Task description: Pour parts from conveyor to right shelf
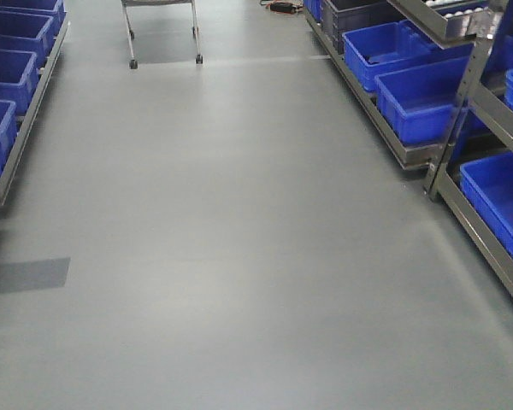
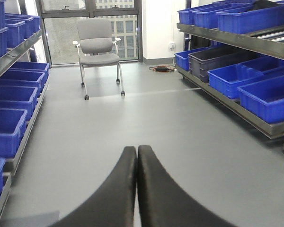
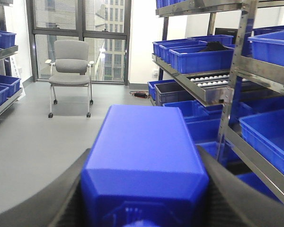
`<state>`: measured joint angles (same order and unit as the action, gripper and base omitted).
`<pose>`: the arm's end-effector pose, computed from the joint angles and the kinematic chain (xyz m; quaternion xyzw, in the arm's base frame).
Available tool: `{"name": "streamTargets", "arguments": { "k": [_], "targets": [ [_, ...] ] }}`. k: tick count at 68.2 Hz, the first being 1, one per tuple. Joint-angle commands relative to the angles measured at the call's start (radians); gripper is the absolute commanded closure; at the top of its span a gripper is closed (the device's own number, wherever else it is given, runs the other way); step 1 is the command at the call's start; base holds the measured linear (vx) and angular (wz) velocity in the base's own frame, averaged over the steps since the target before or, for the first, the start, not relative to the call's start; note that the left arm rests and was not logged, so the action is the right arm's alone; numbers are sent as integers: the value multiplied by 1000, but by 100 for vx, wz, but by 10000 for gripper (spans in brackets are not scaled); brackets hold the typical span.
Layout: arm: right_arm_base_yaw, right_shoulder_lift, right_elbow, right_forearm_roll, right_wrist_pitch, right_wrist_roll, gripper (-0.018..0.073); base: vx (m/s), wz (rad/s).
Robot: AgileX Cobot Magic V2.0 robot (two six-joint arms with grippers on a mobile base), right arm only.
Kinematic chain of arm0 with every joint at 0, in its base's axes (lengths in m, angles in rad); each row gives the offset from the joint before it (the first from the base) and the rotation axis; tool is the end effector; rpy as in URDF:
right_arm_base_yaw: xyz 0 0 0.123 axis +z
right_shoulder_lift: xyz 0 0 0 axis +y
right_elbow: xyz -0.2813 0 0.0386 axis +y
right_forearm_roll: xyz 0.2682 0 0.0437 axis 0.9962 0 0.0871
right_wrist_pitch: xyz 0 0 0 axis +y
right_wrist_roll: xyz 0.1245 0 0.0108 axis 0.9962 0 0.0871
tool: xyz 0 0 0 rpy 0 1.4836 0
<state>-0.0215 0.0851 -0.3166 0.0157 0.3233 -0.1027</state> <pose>0.0990 -0.0015 0.2888 -0.0253 0.7083 -0.0368 0.7045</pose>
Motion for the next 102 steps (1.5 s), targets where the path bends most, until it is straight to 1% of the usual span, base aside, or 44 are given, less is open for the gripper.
{"name": "streamTargets", "arguments": {
  "k": [1,29,43,102],
  "targets": [
    [-6,14,-26,-6,-84,-2,565,65,2],
    [-6,14,-26,-6,-83,1,565,63,-4],
    [-6,14,-26,-6,-83,1,565,47,15],
    [-6,14,-26,-6,-83,1,565,31,58]
  ]
}}
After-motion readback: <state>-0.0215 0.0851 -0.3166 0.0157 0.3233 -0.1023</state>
